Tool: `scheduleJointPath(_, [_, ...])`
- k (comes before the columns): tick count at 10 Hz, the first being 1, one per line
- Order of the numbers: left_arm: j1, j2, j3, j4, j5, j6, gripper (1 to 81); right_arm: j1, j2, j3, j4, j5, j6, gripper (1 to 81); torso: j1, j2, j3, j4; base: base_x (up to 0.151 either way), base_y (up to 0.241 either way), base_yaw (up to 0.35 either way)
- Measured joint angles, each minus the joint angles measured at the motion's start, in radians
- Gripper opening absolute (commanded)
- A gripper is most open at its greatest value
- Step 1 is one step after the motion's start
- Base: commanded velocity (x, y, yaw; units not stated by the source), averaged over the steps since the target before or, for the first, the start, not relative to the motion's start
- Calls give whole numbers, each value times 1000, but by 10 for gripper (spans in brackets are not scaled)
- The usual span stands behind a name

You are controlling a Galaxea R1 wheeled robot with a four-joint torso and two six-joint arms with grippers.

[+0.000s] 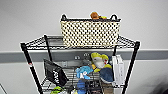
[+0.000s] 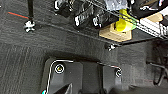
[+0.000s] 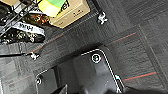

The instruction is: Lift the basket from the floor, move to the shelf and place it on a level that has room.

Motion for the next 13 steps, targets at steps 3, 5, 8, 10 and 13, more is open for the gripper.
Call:
scheduleJointPath(3, [12, 119, -139, 24, -6, 0, 811, -58, 109, -99, 0, 17, -45, 811, 0, 0, 0, 0, 0, 0, 0])
scheduleJointPath(5, [53, 204, -214, 47, -7, 0, 811, -83, 163, -180, 0, 44, -69, 811, 0, 0, 1, 0, 0, 0, 0])
scheduleJointPath(8, [102, 282, -326, 83, -6, 1, 811, -138, 258, -285, 1, 84, -103, 811, -1, 0, 1, 0, 0, 0, 0])
scheduleJointPath(10, [120, 347, -393, 106, -8, 1, 811, -174, 313, -362, 1, 120, -125, 811, -1, -1, 1, 0, 0, 0, 0])
scheduleJointPath(13, [152, 426, -504, 140, -8, 1, 811, -211, 400, -478, 1, 170, -169, 811, -1, -1, 1, 0, 0, 0, 0])
